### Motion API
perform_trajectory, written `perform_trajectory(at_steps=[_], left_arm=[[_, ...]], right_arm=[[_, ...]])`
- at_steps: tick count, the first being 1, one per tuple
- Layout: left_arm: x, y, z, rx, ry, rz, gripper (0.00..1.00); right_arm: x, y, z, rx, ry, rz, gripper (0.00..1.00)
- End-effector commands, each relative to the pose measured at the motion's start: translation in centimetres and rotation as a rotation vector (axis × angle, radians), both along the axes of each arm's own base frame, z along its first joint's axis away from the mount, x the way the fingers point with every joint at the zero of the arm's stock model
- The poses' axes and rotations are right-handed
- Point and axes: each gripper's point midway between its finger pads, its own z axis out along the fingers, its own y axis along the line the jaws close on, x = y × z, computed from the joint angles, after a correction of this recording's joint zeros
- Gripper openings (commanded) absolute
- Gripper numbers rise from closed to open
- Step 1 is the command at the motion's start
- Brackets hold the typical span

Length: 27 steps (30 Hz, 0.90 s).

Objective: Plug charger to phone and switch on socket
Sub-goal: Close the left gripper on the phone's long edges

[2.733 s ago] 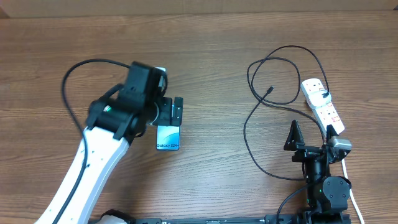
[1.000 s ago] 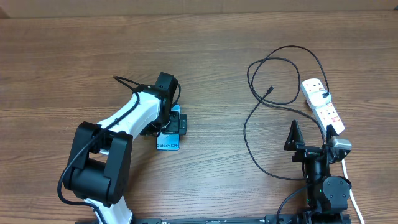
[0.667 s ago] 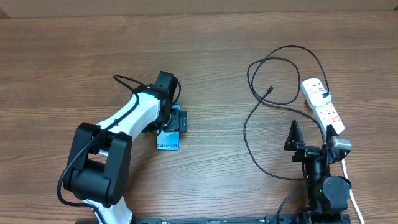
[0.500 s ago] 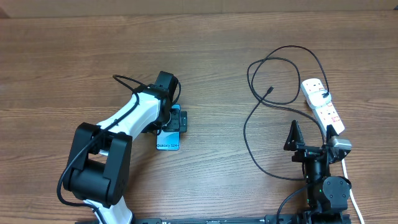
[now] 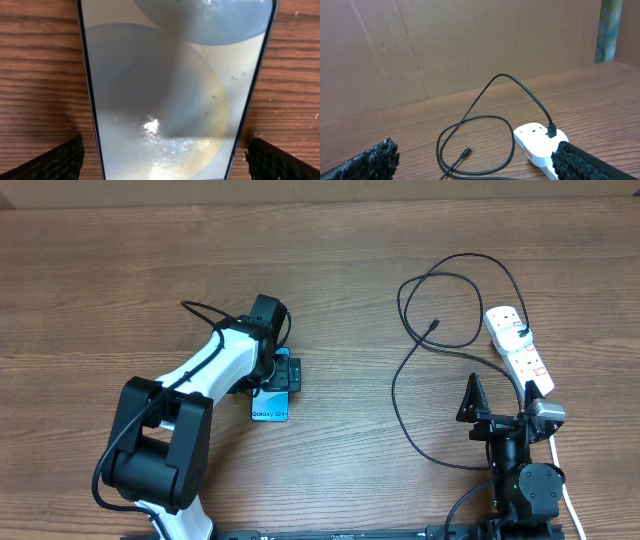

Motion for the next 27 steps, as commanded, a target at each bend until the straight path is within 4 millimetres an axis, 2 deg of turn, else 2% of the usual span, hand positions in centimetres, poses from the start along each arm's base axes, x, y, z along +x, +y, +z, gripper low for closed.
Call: perform_trajectory(at_steps=[1, 8, 16, 21, 27], left_arm=[[-1.8, 0.5, -3.2, 0.030, 0.098, 0.037, 1.00], [-3.2, 0.9, -5.1, 0.056, 0.178, 0.041, 1.00], [-3.3, 1.0, -5.1, 0.058, 0.183, 0.039, 0.94], [-3.4, 1.0, -5.1, 0.057, 0.186, 0.039, 0.83], [-3.4, 0.9, -5.1, 0.052, 0.188, 0.039, 0.66]], right_arm=[[0.0, -0.2, -0.2, -0.005, -0.001, -0.013, 1.00], [0.0, -0.2, -0.2, -0.005, -0.001, -0.013, 1.00], [0.0, -0.2, -0.2, -0.005, -0.001, -0.013, 1.00], [0.0, -0.2, -0.2, -0.005, -0.001, -0.013, 1.00], [0.0, -0.2, -0.2, -0.005, -0.001, -0.013, 1.00]])
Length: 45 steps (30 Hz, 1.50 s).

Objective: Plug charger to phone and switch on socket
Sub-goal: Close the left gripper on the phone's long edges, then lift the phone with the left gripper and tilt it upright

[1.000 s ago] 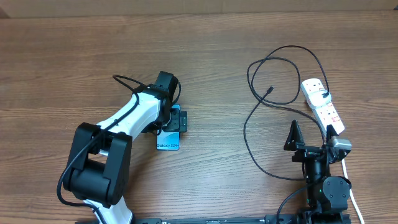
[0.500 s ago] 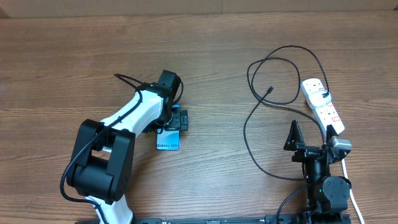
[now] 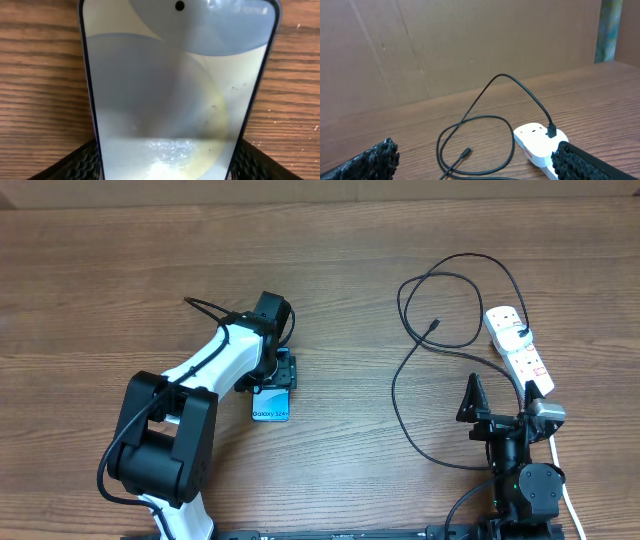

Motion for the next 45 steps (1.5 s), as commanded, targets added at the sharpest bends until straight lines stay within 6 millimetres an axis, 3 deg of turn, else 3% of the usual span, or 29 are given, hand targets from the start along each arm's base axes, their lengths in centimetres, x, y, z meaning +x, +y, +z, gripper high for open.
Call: perform_trajectory(at_steps=[1, 10, 18, 36, 45], left_arm=[[-3.8, 0.8, -4.7, 0.023, 0.169, 0.018, 0.66], [-3.8, -1.3, -4.1, -0.103, 0.197, -0.023, 0.64], [-2.9, -5.8, -1.5, -0.367, 0.219, -0.073, 0.59], [-3.9, -12.2, 3.8, -0.820, 0.314, -0.094, 0.57], [-4.1, -14.7, 7.7, -1.089, 0.359, -0.099, 0.56]], right_arm=[[0.0, -0.2, -0.3, -0.005, 0.000, -0.013, 1.00], [0.0, -0.2, -0.2, -0.005, -0.001, -0.013, 1.00], [0.0, -0.2, -0.3, -0.005, 0.000, -0.013, 1.00], [0.0, -0.2, -0.2, -0.005, -0.001, -0.013, 1.00], [0.0, -0.2, -0.3, -0.005, 0.000, -0.013, 1.00]])
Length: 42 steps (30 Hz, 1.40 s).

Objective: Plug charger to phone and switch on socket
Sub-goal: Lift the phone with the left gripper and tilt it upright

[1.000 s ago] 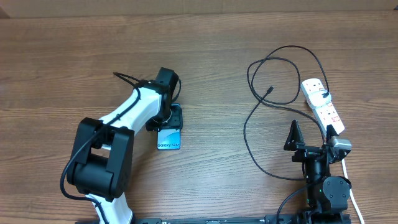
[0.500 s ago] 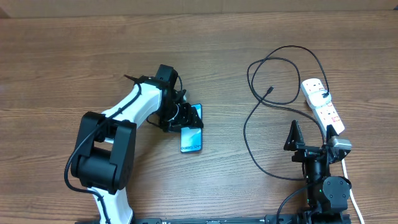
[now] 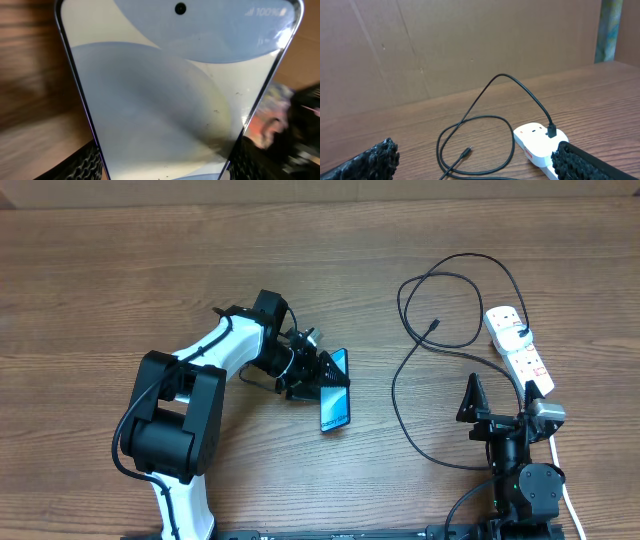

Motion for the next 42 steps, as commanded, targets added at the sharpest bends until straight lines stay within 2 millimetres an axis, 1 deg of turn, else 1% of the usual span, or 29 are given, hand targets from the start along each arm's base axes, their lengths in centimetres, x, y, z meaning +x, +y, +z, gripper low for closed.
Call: perform_trajectory(at_steps=[1, 9, 11, 14, 17, 24, 28, 32, 38, 42], left_arm=[[-0.8, -2.0, 2.8, -0.207, 0.051, -0.013, 0.56], [-0.6, -3.2, 6.6, -0.437, 0.092, -0.010, 0.51], [-0.5, -3.4, 7.4, -0.476, 0.117, -0.004, 0.47], [-0.6, -3.4, 7.9, -0.504, 0.128, -0.004, 0.45], [-0.6, -3.5, 8.2, -0.516, 0.151, 0.003, 0.44], [-0.5, -3.4, 8.2, -0.498, 0.212, 0.028, 0.47], [-0.5, -3.4, 8.2, -0.476, 0.276, 0.053, 0.46], [-0.5, -3.4, 8.2, -0.459, 0.324, 0.072, 0.49], [0.2, -3.6, 8.3, -0.440, 0.380, 0.101, 0.50], [0.9, -3.8, 8.4, -0.444, 0.381, 0.107, 0.50]], right_arm=[[0.0, -0.3, -0.2, -0.005, -0.002, -0.013, 1.00], [0.0, -0.3, -0.2, -0.005, -0.002, -0.013, 1.00], [0.0, -0.3, -0.2, -0.005, -0.002, -0.013, 1.00], [0.0, -0.3, -0.2, -0.005, -0.002, -0.013, 1.00], [0.0, -0.3, -0.2, -0.005, -0.001, -0.013, 1.00], [0.0, -0.3, -0.2, -0.005, -0.001, -0.013, 1.00], [0.0, -0.3, -0.2, -0.005, -0.002, -0.013, 1.00], [0.0, -0.3, -0.2, -0.005, -0.002, -0.013, 1.00], [0.0, -0.3, -0.2, -0.005, -0.002, -0.013, 1.00], [0.0, 0.0, 0.4, 0.004, -0.027, 0.002, 1.00]])
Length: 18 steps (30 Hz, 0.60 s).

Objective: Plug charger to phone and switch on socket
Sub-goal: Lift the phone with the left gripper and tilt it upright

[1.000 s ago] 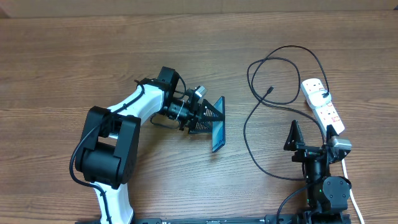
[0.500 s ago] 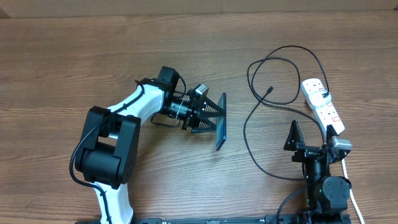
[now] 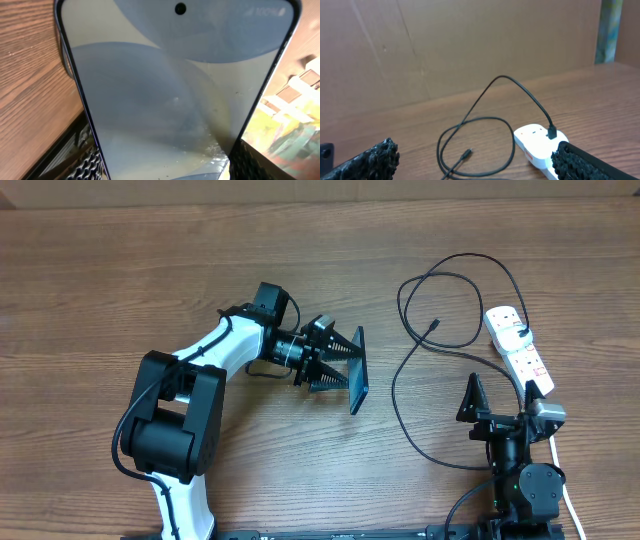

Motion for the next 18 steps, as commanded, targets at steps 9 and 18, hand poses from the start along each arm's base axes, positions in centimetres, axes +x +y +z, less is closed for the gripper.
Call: perform_trajectory(at_steps=[9, 18], left_arm=[[0.8, -0.6, 1.5, -0.074, 0.066, -0.008, 0.50], [1.3, -0.8, 1.7, -0.077, 0.059, -0.006, 0.50]], right_arm=[[-0.3, 5.4, -1.2, 0.135, 0.050, 0.312, 1.00], [-1.7, 7.2, 2.0, 0.147, 0.110, 0.420, 1.00]])
